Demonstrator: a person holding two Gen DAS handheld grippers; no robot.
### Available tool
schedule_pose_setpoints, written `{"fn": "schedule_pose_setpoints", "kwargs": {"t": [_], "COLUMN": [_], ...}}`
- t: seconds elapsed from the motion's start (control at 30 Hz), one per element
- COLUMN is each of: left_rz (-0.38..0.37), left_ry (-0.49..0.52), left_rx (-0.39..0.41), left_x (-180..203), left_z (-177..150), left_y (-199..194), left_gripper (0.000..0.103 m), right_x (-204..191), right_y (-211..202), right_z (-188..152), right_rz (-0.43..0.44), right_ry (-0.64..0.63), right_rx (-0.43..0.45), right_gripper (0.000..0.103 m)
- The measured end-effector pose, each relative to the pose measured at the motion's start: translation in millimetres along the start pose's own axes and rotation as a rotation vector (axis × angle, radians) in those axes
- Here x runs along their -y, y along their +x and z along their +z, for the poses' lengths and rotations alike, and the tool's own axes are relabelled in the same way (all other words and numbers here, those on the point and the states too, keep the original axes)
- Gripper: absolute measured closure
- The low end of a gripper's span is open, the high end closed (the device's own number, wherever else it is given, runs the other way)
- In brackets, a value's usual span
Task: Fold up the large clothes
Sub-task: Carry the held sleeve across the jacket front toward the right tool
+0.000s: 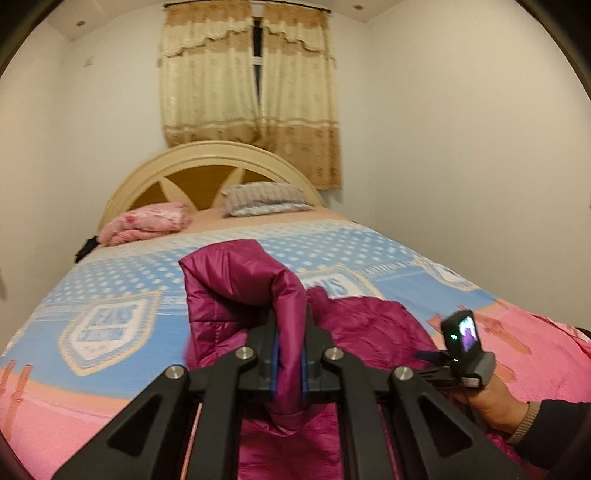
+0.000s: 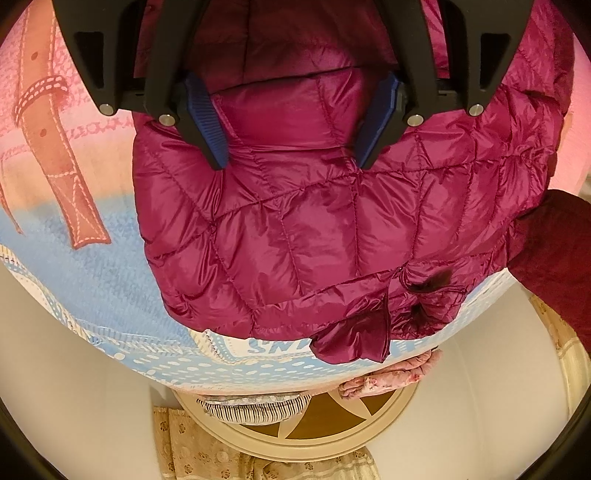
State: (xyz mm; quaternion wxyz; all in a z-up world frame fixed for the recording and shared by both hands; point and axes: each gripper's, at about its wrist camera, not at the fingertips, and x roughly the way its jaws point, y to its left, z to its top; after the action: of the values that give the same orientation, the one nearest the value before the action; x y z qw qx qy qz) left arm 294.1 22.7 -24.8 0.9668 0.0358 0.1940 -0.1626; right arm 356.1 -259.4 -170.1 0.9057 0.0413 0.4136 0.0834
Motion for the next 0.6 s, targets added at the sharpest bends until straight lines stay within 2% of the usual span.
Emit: {"fn": "schedule_pose_setpoints", "kwargs": {"t": [0.1,0.3,0.6], "left_rz": [-0.035,-0.106,-0.132], "left_ry": [0.038,0.035,0.028], "left_rx": [-0.032,-0.126,-0.218], "left_x": [26.7,59.6,80.8], "left_z": [-9.2,-37.7,-69.0], "left_y": [16.1,55.5,88.2], "left_gripper": [0.094,0.094,0.094], "right_x": [0.9,0.6,1.0], "right_y": [-0.6,-0.6,-0.4], "right_z": [-0.3,-0.8,-0.5], "right_rz": [0.007,0.009,0.013], "right_ry": [0.005,0.007,0.010], "right_rx": [0.002,0.003,0.003], "right_gripper": [0.030,0.030,0.029]}}
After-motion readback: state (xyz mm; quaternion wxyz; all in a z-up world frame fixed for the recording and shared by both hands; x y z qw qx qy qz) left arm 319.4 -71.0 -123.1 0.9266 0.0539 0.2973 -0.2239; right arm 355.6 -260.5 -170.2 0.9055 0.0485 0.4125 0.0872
